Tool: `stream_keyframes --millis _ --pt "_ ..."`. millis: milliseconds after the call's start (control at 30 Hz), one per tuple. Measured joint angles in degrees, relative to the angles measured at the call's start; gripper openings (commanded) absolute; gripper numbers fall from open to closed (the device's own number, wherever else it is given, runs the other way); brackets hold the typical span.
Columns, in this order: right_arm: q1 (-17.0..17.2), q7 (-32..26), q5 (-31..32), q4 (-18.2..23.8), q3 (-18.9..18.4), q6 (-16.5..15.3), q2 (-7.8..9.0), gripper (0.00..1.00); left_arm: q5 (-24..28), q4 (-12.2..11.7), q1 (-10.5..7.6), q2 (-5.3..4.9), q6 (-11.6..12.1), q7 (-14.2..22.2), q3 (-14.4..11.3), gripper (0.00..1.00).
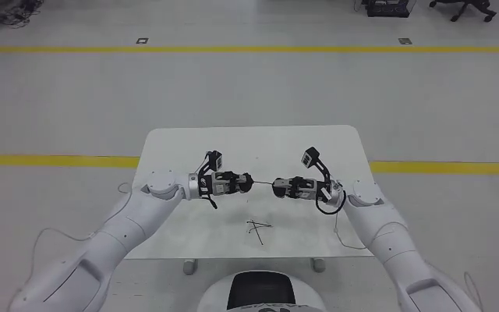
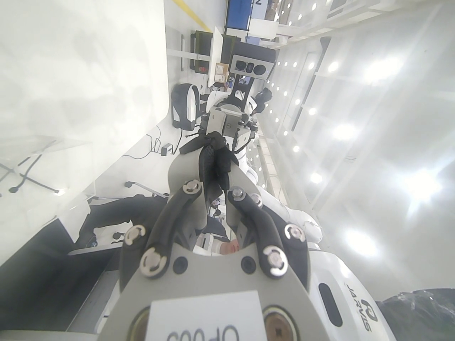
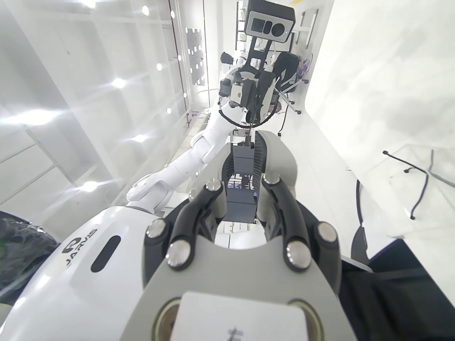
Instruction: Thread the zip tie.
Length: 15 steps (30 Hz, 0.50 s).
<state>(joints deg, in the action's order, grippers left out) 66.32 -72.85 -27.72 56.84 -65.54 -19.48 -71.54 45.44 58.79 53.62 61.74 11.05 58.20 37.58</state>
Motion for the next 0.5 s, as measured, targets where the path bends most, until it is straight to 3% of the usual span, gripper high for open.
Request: stream_keyframes --millis 233,500 --pt "0.0 -0.2 0.4 -0.4 -0.5 0.0 -0.25 0.07 -0.6 -0.2 0.09 0.28 -0.2 0.2 0.3 0.0" --pt "-0.2 -0.2 0.9 -0.9 -0.7 0.0 -0.56 0.09 -1.4 -0.3 0.2 0.57 -0.4 0.3 0.6 0.0"
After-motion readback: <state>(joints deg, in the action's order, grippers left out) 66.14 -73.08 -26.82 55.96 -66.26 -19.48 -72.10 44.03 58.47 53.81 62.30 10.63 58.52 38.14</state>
